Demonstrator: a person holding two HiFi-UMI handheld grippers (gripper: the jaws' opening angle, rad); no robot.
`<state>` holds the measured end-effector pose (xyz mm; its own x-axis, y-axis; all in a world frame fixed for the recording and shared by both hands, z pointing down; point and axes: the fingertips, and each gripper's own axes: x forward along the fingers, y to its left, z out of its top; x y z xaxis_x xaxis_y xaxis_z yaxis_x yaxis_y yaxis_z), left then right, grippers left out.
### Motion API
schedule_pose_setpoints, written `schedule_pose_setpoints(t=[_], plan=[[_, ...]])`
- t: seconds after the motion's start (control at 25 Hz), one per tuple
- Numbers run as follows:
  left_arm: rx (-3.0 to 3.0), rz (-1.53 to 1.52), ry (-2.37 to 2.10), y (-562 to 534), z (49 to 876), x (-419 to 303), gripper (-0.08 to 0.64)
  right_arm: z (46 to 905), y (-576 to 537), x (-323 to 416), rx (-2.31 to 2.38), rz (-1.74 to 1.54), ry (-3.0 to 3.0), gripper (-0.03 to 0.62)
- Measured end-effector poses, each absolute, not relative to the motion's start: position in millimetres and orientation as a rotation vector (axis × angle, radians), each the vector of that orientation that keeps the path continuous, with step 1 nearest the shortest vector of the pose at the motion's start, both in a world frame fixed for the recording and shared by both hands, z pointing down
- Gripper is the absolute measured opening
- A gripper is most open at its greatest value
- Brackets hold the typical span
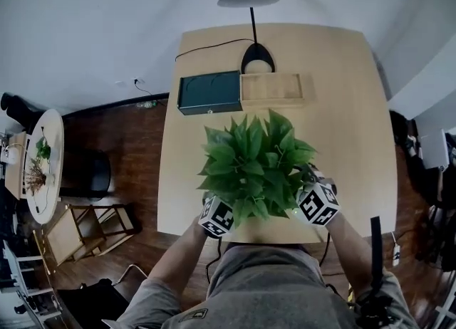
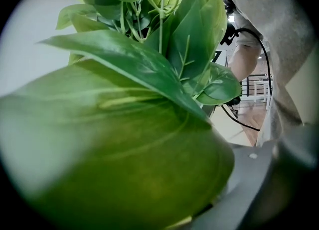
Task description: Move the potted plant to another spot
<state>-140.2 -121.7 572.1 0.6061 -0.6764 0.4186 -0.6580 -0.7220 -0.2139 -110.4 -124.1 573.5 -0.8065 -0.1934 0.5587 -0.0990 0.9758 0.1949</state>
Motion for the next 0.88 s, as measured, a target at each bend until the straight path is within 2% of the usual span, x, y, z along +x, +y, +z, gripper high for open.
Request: schedule_pose_setpoints(t=[0.32, 0.88], plan=[[-2.731, -0.678, 1.151, -117, 530, -130, 0.359, 531, -120, -99, 0.221, -0.28, -2.56, 0.346], [-2.877, -0.542, 0.871, -113, 457, -104, 0.354, 468, -114, -79, 0.385, -0.16, -2.661, 0.343]])
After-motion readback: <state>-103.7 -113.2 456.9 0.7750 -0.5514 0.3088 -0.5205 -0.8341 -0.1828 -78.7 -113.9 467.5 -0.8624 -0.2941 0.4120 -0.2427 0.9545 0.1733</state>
